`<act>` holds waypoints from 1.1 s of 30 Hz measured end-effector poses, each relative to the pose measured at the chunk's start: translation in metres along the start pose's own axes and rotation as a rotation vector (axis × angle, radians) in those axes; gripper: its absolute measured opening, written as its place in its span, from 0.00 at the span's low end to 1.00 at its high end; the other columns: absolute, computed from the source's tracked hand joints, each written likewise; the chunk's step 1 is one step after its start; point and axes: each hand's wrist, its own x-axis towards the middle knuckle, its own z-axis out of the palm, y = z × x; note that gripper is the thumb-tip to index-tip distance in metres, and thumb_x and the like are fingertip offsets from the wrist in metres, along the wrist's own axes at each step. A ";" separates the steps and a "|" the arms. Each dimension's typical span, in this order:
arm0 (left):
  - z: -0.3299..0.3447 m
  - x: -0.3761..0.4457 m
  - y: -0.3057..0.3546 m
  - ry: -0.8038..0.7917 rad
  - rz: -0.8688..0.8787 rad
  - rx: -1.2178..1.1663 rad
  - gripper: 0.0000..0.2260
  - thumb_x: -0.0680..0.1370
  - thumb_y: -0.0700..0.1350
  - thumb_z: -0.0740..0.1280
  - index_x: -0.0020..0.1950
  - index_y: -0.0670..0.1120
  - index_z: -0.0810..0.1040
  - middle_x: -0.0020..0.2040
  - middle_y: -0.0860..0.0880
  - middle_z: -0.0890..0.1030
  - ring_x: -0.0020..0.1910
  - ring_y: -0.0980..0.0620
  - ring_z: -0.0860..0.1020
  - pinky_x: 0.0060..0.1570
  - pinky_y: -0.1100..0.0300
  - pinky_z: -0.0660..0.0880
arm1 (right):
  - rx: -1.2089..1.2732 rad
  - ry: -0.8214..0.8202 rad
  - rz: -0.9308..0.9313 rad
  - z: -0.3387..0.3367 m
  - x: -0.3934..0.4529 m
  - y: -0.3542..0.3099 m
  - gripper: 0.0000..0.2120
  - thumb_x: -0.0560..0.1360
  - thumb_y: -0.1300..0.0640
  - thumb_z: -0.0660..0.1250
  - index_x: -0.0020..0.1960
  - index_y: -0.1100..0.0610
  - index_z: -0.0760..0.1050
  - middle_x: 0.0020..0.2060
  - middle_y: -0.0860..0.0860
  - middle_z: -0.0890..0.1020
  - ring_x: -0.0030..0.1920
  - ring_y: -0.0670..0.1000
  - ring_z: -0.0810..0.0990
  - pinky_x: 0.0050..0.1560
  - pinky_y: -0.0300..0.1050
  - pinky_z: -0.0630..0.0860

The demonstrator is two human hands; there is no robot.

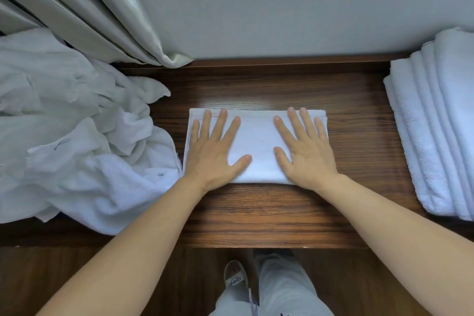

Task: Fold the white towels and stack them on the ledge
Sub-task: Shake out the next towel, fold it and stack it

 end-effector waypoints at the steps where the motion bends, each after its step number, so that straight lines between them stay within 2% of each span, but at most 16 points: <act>1: -0.001 -0.001 -0.003 0.000 0.008 -0.002 0.38 0.78 0.73 0.48 0.84 0.58 0.43 0.84 0.49 0.40 0.81 0.43 0.33 0.79 0.40 0.38 | 0.003 0.003 -0.002 0.000 0.000 0.000 0.33 0.82 0.38 0.47 0.84 0.47 0.49 0.84 0.55 0.49 0.83 0.59 0.43 0.81 0.61 0.44; 5: -0.009 -0.006 -0.024 -0.012 -0.025 -0.072 0.35 0.81 0.69 0.47 0.84 0.57 0.42 0.84 0.46 0.39 0.81 0.46 0.32 0.79 0.41 0.39 | 0.014 -0.022 0.008 -0.004 -0.006 0.010 0.32 0.83 0.40 0.48 0.84 0.47 0.49 0.83 0.58 0.49 0.83 0.60 0.42 0.82 0.60 0.45; 7: -0.015 -0.007 -0.030 -0.045 -0.022 -0.062 0.37 0.80 0.70 0.47 0.84 0.55 0.40 0.84 0.45 0.37 0.81 0.47 0.32 0.79 0.39 0.39 | -0.013 -0.053 -0.001 -0.008 -0.008 0.018 0.32 0.83 0.40 0.47 0.84 0.48 0.48 0.83 0.60 0.48 0.83 0.62 0.42 0.82 0.60 0.45; 9: -0.023 -0.003 -0.030 -0.091 0.001 0.001 0.40 0.79 0.72 0.47 0.84 0.53 0.40 0.84 0.44 0.39 0.82 0.45 0.34 0.79 0.38 0.39 | -0.071 -0.090 -0.035 -0.015 -0.005 0.021 0.34 0.82 0.39 0.47 0.84 0.50 0.49 0.82 0.63 0.51 0.82 0.65 0.46 0.81 0.62 0.48; 11: -0.036 0.009 -0.031 -0.097 0.021 0.022 0.40 0.79 0.70 0.52 0.84 0.49 0.46 0.83 0.42 0.50 0.82 0.41 0.45 0.79 0.38 0.45 | -0.127 -0.112 -0.041 -0.028 0.005 0.023 0.34 0.80 0.38 0.50 0.82 0.52 0.56 0.78 0.64 0.62 0.78 0.68 0.58 0.76 0.65 0.58; 13: -0.050 0.024 -0.037 -0.063 0.050 0.074 0.32 0.81 0.59 0.59 0.81 0.45 0.58 0.77 0.41 0.64 0.78 0.39 0.59 0.74 0.41 0.57 | -0.128 -0.131 -0.010 -0.045 0.019 0.024 0.31 0.79 0.38 0.55 0.77 0.53 0.63 0.69 0.61 0.72 0.69 0.65 0.69 0.66 0.62 0.67; 15: -0.063 0.042 -0.046 -0.076 0.064 0.180 0.21 0.81 0.46 0.62 0.73 0.44 0.68 0.67 0.42 0.73 0.67 0.39 0.69 0.64 0.44 0.67 | -0.055 -0.187 0.049 -0.064 0.038 0.028 0.25 0.77 0.42 0.63 0.71 0.53 0.70 0.61 0.57 0.76 0.62 0.63 0.73 0.60 0.59 0.69; 16: -0.070 0.051 -0.050 -0.118 0.047 0.196 0.19 0.80 0.43 0.63 0.70 0.44 0.70 0.64 0.42 0.74 0.64 0.39 0.70 0.60 0.46 0.68 | -0.002 -0.230 0.082 -0.073 0.049 0.032 0.22 0.76 0.46 0.66 0.68 0.52 0.72 0.60 0.57 0.76 0.61 0.63 0.73 0.60 0.58 0.70; 18: -0.085 0.068 -0.054 -0.243 -0.003 0.157 0.17 0.79 0.43 0.65 0.67 0.45 0.71 0.61 0.42 0.75 0.62 0.39 0.71 0.55 0.48 0.66 | 0.080 -0.360 0.134 -0.088 0.069 0.041 0.15 0.73 0.53 0.69 0.59 0.52 0.75 0.57 0.54 0.77 0.56 0.60 0.76 0.56 0.55 0.73; 20: -0.096 0.083 -0.057 -0.391 -0.051 0.102 0.18 0.77 0.44 0.67 0.66 0.46 0.71 0.60 0.43 0.76 0.61 0.41 0.73 0.51 0.51 0.67 | 0.123 -0.504 0.160 -0.097 0.084 0.048 0.10 0.71 0.57 0.72 0.50 0.53 0.73 0.52 0.53 0.80 0.49 0.56 0.78 0.46 0.49 0.76; 23: -0.100 0.094 -0.057 -0.520 -0.067 0.082 0.20 0.75 0.46 0.71 0.65 0.45 0.74 0.56 0.45 0.78 0.53 0.44 0.77 0.47 0.55 0.75 | 0.117 -0.641 0.193 -0.102 0.096 0.049 0.12 0.70 0.59 0.75 0.49 0.55 0.74 0.49 0.55 0.81 0.46 0.56 0.81 0.38 0.45 0.76; 26: -0.102 0.095 -0.059 -0.540 -0.031 0.040 0.15 0.73 0.47 0.74 0.57 0.42 0.77 0.52 0.45 0.80 0.49 0.44 0.79 0.43 0.54 0.78 | 0.097 -0.729 0.197 -0.106 0.099 0.045 0.16 0.69 0.59 0.78 0.50 0.58 0.73 0.48 0.54 0.79 0.46 0.56 0.81 0.39 0.46 0.78; 29: -0.115 0.081 -0.061 -0.523 -0.005 -0.038 0.11 0.74 0.47 0.74 0.48 0.46 0.73 0.44 0.48 0.76 0.41 0.49 0.75 0.35 0.57 0.69 | 0.126 -0.745 0.192 -0.116 0.088 0.040 0.18 0.70 0.59 0.78 0.53 0.56 0.72 0.45 0.50 0.76 0.45 0.53 0.79 0.37 0.43 0.77; 31: -0.126 0.066 -0.063 -0.492 0.016 -0.105 0.10 0.75 0.45 0.73 0.45 0.47 0.72 0.42 0.47 0.76 0.37 0.50 0.73 0.32 0.57 0.68 | 0.134 -0.723 0.178 -0.127 0.074 0.040 0.14 0.70 0.59 0.78 0.50 0.58 0.76 0.47 0.52 0.79 0.46 0.53 0.80 0.36 0.42 0.76; 33: -0.143 0.048 -0.063 -0.450 0.042 -0.169 0.10 0.75 0.44 0.73 0.46 0.45 0.73 0.41 0.46 0.77 0.35 0.51 0.76 0.29 0.58 0.71 | 0.147 -0.680 0.152 -0.144 0.057 0.040 0.09 0.71 0.59 0.76 0.45 0.57 0.77 0.46 0.53 0.80 0.43 0.53 0.80 0.32 0.42 0.75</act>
